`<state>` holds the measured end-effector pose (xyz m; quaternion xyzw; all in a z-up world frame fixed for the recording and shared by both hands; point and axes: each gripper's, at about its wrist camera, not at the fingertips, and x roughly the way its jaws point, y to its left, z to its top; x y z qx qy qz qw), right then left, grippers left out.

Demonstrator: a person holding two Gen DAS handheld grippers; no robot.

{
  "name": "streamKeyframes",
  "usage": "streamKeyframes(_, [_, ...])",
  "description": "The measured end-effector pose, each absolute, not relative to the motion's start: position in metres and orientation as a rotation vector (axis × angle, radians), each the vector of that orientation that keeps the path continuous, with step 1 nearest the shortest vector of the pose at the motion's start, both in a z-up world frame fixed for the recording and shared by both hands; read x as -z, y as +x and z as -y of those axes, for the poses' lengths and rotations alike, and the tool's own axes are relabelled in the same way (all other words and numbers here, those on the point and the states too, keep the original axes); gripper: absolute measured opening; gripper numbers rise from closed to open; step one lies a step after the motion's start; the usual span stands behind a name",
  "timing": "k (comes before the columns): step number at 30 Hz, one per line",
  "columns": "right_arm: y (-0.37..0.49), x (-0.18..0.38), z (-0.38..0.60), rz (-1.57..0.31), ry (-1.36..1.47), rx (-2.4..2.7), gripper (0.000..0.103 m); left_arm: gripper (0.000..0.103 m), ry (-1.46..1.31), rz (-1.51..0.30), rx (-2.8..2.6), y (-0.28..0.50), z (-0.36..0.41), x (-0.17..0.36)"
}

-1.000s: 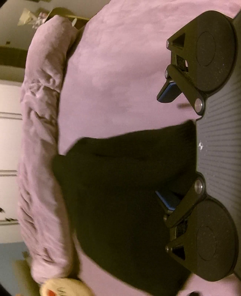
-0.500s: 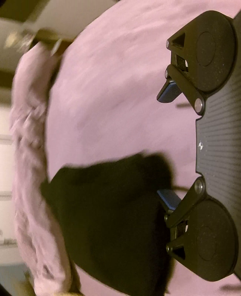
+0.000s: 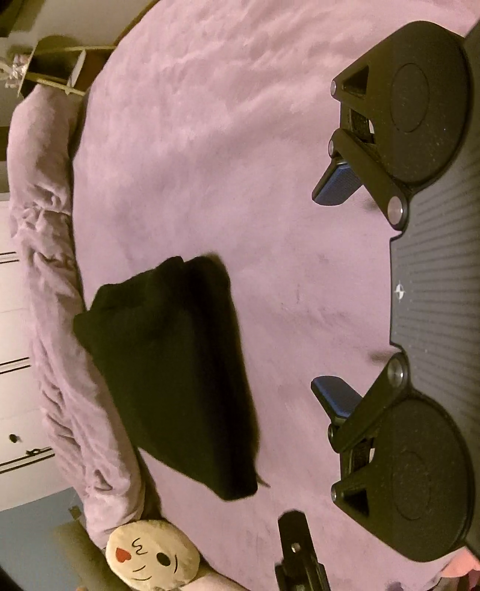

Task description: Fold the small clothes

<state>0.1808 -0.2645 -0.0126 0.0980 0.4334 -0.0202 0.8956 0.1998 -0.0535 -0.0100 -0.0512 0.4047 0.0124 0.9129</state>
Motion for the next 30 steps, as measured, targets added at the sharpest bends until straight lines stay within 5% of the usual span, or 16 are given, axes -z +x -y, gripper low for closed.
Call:
streamKeyframes(13, [0.152,0.012,0.261,-0.985,0.21,-0.016,0.099,0.103,-0.07,-0.9,-0.011,0.186,0.061,0.013])
streamKeyframes(23, [0.203,0.026,0.297,-0.785,0.57,-0.082,0.099,0.103,-0.131,-0.917,-0.062,0.194,0.037,0.025])
streamKeyframes(30, [0.282,0.069,0.34,-0.77,1.051,-0.052,0.074,0.103,-0.25,-0.918,-0.061,0.222,0.019,0.034])
